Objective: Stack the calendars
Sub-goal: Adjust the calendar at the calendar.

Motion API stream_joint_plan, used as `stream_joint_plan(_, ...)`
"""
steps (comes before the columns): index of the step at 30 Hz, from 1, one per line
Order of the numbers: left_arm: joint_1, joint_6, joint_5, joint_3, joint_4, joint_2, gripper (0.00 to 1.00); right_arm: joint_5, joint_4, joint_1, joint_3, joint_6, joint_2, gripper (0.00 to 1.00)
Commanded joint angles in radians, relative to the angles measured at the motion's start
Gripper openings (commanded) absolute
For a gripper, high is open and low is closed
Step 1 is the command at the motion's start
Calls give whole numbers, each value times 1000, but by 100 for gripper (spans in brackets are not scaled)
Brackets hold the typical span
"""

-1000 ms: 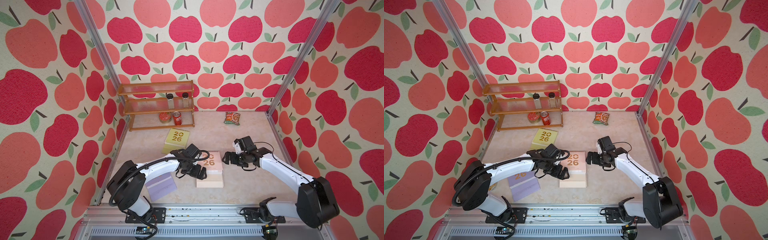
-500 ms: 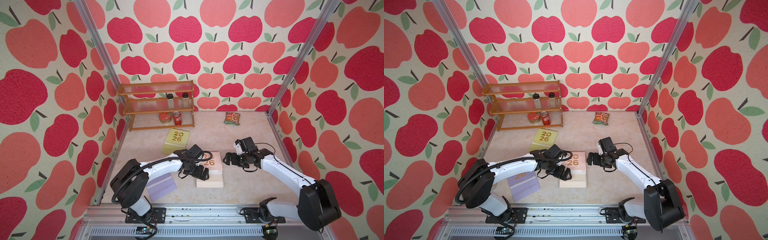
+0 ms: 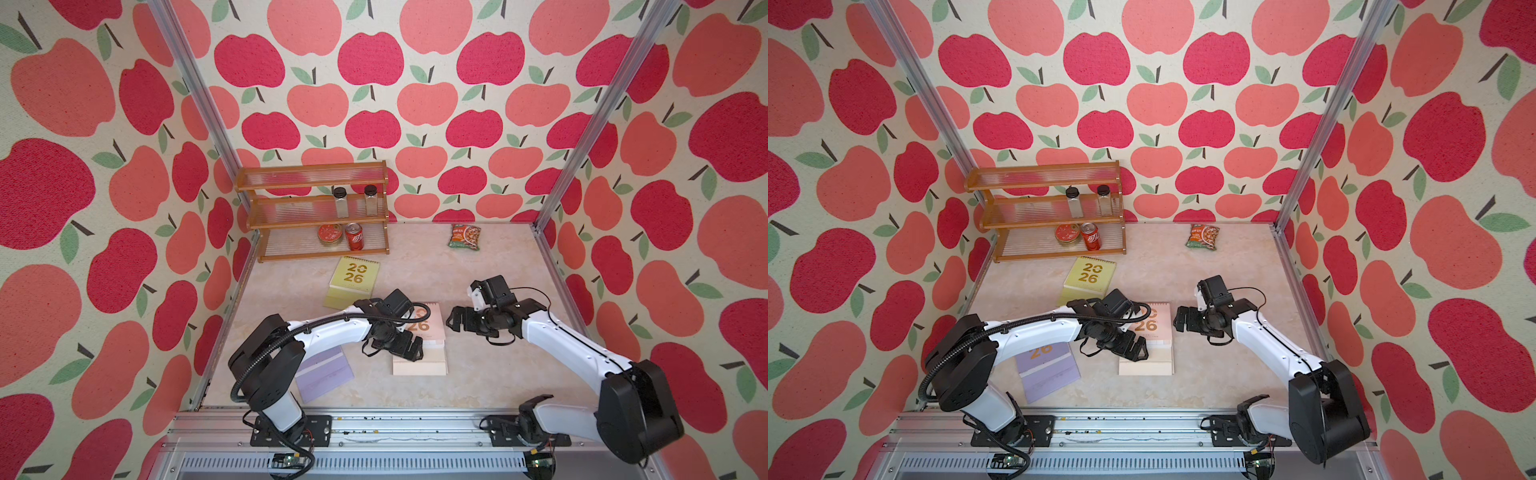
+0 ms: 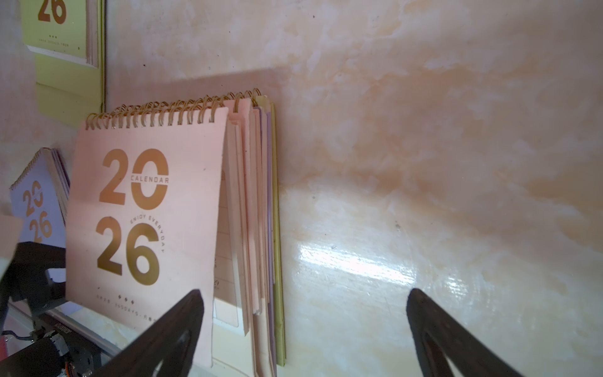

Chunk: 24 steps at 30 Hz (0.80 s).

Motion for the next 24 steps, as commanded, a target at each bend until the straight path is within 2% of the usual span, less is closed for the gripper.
stream_joint_plan(1, -7, -5, 12, 38, 1, 9, 99, -8, -13, -7, -14, -15, -20, 99)
stream_joint_plan(10, -11, 3, 6, 62, -23, 23, 99, -11, -9, -7, -17, -12, -20, 99)
stream_joint_plan(16, 8, 26, -72, 76, -80, -2, 100, -9, -14, -6, 2, -24, -20, 99)
stream_joint_plan(20, 89, 75, -92, 98, -124, -74, 100, -6, -13, -11, 61, -46, -8, 99)
stream_joint_plan(24, 232, 136, -110, 153, -143, -139, 99, -14, 13, -11, 149, -67, 51, 99)
